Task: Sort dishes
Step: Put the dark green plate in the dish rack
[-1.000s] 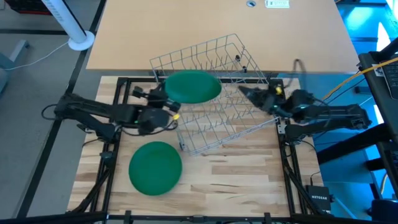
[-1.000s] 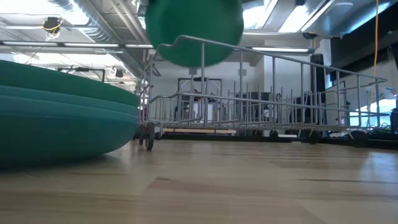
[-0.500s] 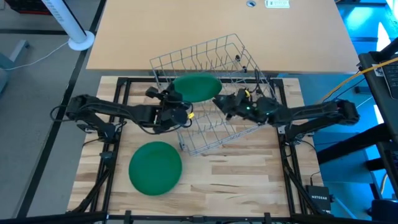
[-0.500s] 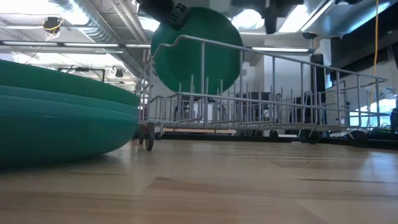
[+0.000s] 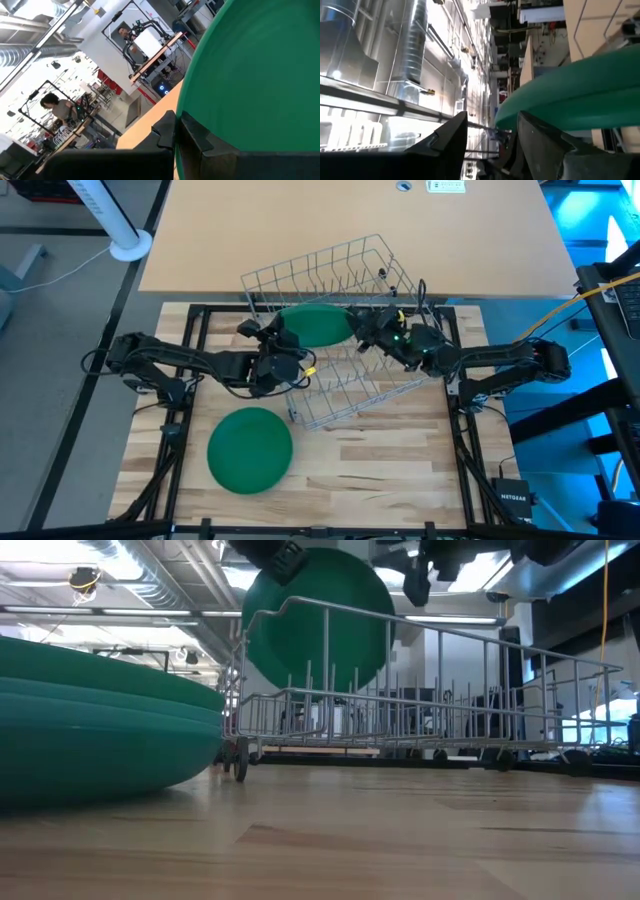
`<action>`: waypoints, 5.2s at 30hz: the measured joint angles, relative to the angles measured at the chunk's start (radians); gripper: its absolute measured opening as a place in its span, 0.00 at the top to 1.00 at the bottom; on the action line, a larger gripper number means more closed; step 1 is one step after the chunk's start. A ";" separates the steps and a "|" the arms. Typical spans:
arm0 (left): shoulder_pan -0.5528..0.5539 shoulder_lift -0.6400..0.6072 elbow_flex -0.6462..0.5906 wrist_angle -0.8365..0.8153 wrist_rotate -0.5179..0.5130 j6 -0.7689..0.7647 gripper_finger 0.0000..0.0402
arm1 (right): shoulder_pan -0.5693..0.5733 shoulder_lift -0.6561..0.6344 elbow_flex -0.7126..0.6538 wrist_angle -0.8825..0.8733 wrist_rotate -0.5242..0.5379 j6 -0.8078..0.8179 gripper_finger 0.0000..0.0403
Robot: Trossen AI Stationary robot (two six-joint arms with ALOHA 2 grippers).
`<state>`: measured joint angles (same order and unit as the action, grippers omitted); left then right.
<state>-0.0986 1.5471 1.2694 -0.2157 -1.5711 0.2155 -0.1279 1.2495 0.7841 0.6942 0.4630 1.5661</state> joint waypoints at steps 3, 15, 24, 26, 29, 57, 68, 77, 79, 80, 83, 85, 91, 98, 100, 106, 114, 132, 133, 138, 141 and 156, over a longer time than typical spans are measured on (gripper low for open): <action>0.000 0.000 0.000 -0.002 0.000 0.005 1.00 | 0.001 0.000 0.000 -0.004 0.000 0.000 0.56; 0.000 0.000 0.000 -0.003 0.000 0.002 1.00 | 0.002 0.015 0.000 -0.064 -0.011 0.000 0.56; 0.000 0.003 0.000 -0.005 0.000 0.001 1.00 | 0.001 0.061 0.000 -0.061 0.110 0.058 0.56; 0.000 0.009 0.000 -0.002 0.000 0.000 1.00 | 0.001 0.060 0.000 -0.057 0.137 0.058 0.56; 0.000 0.013 0.000 -0.002 0.002 -0.002 1.00 | 0.001 0.061 0.000 -0.045 0.171 0.053 0.56; -0.033 0.087 -0.001 -0.010 -0.022 -0.002 1.00 | -0.041 0.183 0.000 0.018 0.184 0.139 0.76; -0.034 0.098 -0.002 -0.012 -0.004 -0.013 1.00 | -0.041 0.181 0.004 0.038 0.170 0.102 0.92; -0.034 0.097 -0.002 -0.012 0.006 0.051 0.94 | -0.038 0.183 0.003 0.142 0.128 -0.069 0.93; -0.036 0.097 -0.002 -0.009 0.027 0.087 0.90 | -0.036 0.183 0.003 0.142 0.106 -0.105 0.94; -0.038 0.097 -0.001 0.000 0.044 0.105 0.88 | -0.034 0.185 0.003 0.136 0.084 -0.124 0.94; -0.047 0.098 -0.001 -0.001 0.047 0.131 0.80 | -0.032 0.191 0.001 0.125 0.057 -0.161 0.95; -0.053 0.098 -0.001 0.003 0.044 0.138 0.74 | -0.033 0.187 0.002 0.132 0.042 -0.184 0.96; -0.079 0.098 0.000 0.014 0.014 0.137 0.61 | -0.033 0.188 0.002 0.176 0.022 -0.285 0.96; -0.135 0.091 0.070 0.030 -0.019 0.188 0.62 | -0.057 0.192 -0.004 0.222 -0.023 -0.438 0.97; -0.150 0.087 0.093 0.030 -0.018 0.213 0.63 | -0.067 0.192 -0.004 0.222 -0.062 -0.454 0.97; -0.186 0.083 0.130 0.026 -0.008 0.256 0.64 | -0.086 0.189 -0.003 0.236 -0.157 -0.482 0.97; -0.219 0.064 0.135 0.024 -0.002 0.256 0.64 | -0.186 0.129 -0.002 0.265 -0.461 -0.567 0.98; -0.262 0.014 0.135 0.014 0.000 0.084 0.64 | -0.790 -0.048 0.000 0.012 -1.293 -0.733 0.98; -0.262 0.014 0.135 0.014 0.000 0.075 0.64 | -0.826 -0.048 0.000 0.013 -1.330 -0.736 0.98; -0.258 0.014 0.135 0.014 0.000 0.042 0.64 | -0.974 -0.048 0.000 0.013 -1.505 -0.779 0.98; -0.253 0.014 0.135 0.014 0.000 0.021 0.64 | -1.043 -0.048 0.000 0.013 -1.607 -0.825 0.98; -0.234 0.015 0.135 0.008 0.000 -0.026 0.64 | -1.143 0.054 0.001 0.011 -1.716 -1.046 0.98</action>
<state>-0.3328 1.5620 1.4044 -0.2077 -1.5708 0.1896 -1.2709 1.3036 0.7849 0.7052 -1.2529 0.5205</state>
